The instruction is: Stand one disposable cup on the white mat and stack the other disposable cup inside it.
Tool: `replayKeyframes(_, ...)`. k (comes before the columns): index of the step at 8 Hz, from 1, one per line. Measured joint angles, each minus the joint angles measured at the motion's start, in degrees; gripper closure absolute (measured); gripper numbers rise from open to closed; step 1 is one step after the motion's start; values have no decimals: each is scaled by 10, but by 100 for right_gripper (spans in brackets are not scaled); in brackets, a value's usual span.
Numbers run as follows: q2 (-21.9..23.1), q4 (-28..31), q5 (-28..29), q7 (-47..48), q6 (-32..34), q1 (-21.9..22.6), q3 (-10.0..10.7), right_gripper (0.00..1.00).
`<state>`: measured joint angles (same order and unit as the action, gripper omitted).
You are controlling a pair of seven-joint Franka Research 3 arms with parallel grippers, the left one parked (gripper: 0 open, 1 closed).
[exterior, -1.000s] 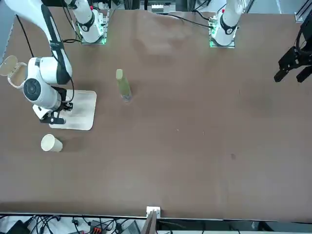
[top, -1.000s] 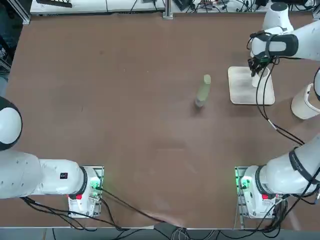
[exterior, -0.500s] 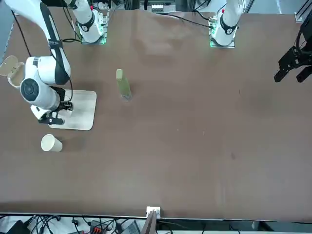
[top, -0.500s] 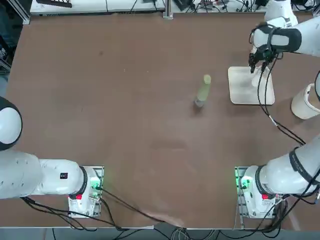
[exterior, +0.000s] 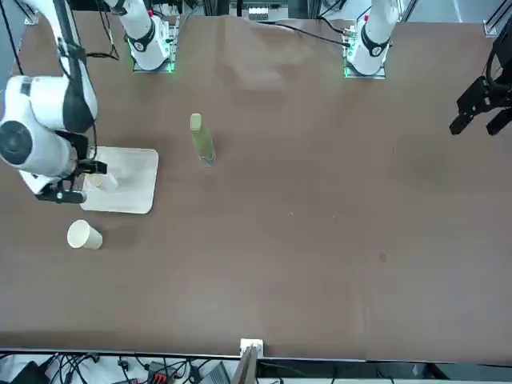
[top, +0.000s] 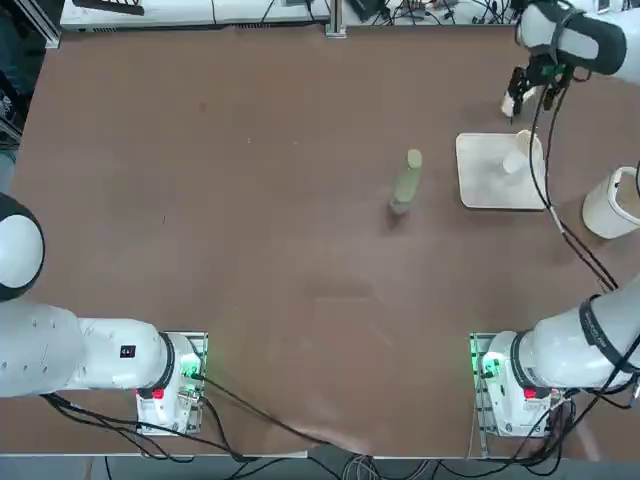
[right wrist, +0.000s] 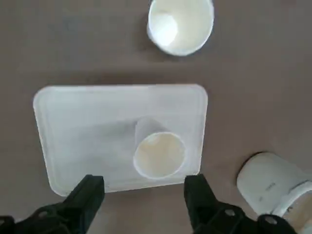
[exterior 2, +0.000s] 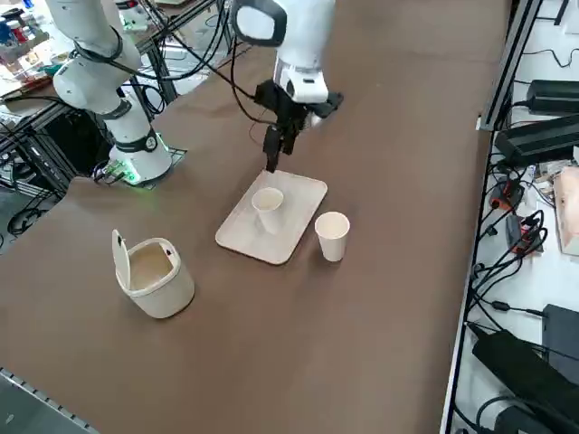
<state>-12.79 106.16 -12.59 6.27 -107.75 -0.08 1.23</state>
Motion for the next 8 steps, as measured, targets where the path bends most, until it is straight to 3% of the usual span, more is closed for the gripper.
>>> replayKeyframes(2, -33, -53, 0, -27, -28, -11, 5, 0)
replayKeyframes(5, -159, -164, 8, -42, -72, -18, 5, 3)
replayKeyframes(8, -220, -197, 16, -42, -113, -21, 5, 4)
